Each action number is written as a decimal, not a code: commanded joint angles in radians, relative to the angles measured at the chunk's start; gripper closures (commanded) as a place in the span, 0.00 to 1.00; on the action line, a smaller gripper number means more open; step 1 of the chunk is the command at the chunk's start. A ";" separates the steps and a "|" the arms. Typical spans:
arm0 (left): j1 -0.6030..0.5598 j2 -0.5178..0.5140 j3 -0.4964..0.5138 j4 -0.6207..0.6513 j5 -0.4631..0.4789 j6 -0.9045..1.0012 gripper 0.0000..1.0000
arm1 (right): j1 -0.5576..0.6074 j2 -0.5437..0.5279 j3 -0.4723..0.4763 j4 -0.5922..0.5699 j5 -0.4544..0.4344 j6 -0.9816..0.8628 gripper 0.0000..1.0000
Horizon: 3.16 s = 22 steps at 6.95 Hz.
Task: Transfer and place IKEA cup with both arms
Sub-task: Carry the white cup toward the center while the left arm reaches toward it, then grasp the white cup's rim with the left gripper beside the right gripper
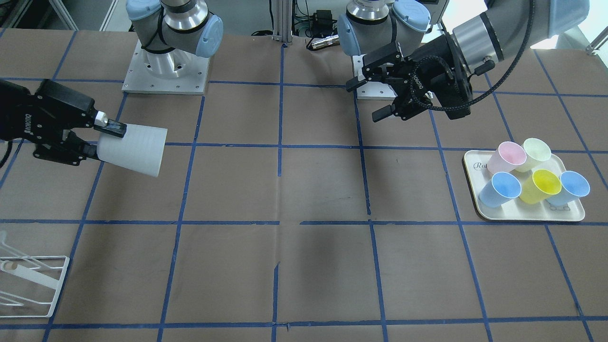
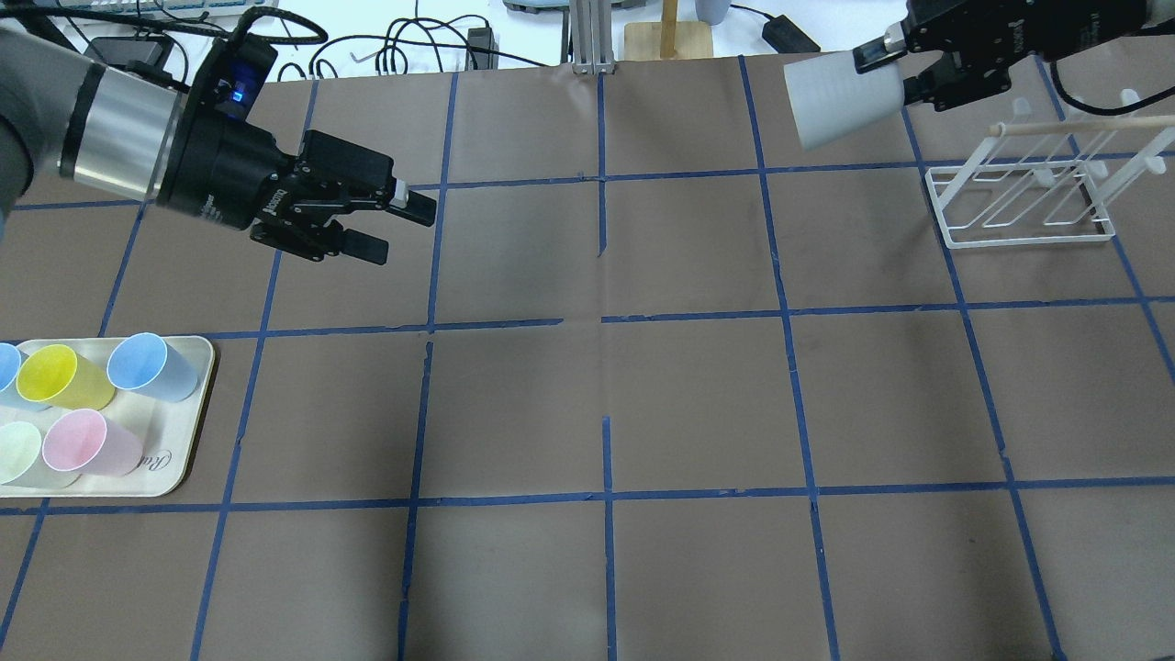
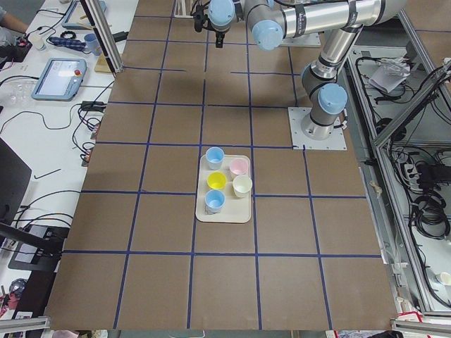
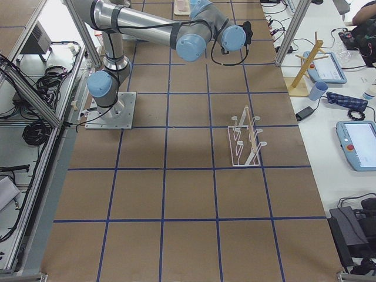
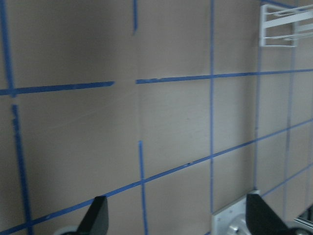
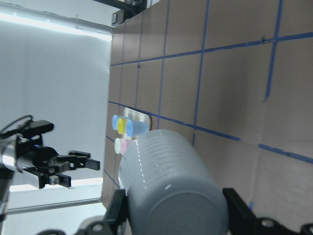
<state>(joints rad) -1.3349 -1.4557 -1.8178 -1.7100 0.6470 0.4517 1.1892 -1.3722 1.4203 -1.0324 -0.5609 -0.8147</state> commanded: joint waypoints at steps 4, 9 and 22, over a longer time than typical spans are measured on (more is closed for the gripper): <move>-0.093 0.061 -0.265 0.007 -0.756 0.173 0.02 | 0.024 -0.011 0.167 0.315 0.276 -0.239 0.88; -0.161 0.020 -0.268 0.188 -0.807 0.272 0.02 | 0.108 -0.038 0.170 0.364 0.331 -0.233 0.88; -0.165 -0.095 -0.152 0.401 -0.659 0.121 0.02 | 0.256 -0.076 0.167 0.428 0.383 -0.215 0.87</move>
<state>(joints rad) -1.4991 -1.5508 -1.9771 -1.3087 -0.0360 0.6012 1.4431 -1.4476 1.5877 -0.6056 -0.1782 -1.0296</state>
